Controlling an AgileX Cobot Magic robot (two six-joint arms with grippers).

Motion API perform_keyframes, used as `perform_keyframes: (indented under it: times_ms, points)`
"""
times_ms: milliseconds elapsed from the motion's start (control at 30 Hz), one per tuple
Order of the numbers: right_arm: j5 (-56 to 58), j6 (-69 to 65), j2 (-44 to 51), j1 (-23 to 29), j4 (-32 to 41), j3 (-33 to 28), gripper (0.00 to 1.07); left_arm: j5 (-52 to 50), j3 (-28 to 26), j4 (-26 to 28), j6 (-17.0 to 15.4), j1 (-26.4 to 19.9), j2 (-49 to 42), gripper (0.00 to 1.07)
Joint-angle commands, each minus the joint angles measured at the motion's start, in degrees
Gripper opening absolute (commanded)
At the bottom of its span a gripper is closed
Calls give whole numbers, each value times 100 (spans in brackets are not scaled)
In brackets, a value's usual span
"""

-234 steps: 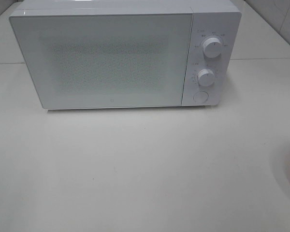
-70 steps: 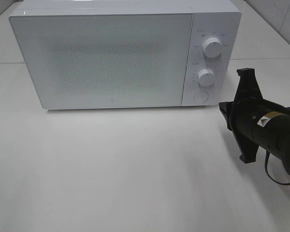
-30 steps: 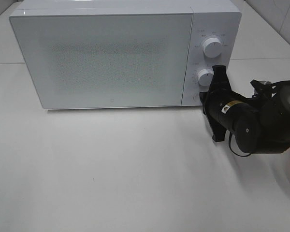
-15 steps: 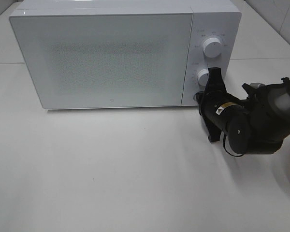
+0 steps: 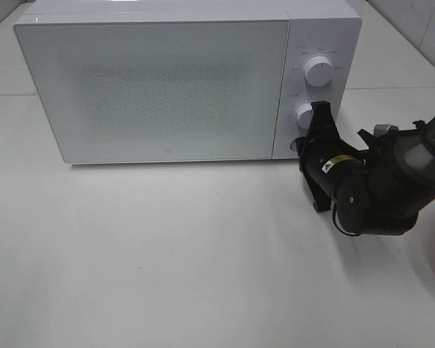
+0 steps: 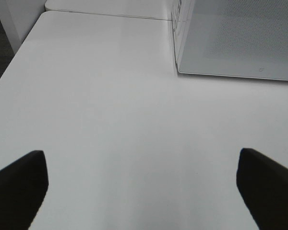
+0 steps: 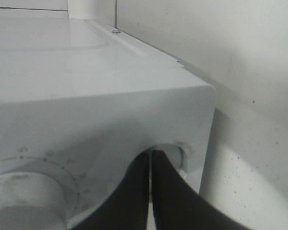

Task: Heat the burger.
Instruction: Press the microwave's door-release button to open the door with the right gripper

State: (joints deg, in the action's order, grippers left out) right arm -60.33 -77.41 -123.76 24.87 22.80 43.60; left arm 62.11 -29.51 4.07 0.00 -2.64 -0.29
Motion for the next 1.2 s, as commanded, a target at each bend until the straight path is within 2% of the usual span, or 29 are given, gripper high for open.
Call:
perform_keyframes:
  times_ms: [33, 167, 333, 567, 900, 1200]
  points:
    - [-1621, 252, 92, -109, 395, 355, 0, -97, 6, 17, -74, 6, -74, 100]
    - [-1845, 315, 92, -172, 539, 521, 0, -97, 6, 17, -74, 6, -74, 100]
    - [-1833, 521, 92, -424, 304, 837, 0, -97, 6, 17, -74, 6, -74, 100]
    - [-1845, 504, 92, -504, 183, 1026, 0, -97, 6, 17, -74, 6, -74, 100]
    - [-1759, 218, 126, -487, -17, 688, 0, -97, 6, 17, -74, 6, -74, 100]
    - [-722, -57, 579, -413, -115, -17, 0, -97, 6, 17, -74, 6, -74, 100]
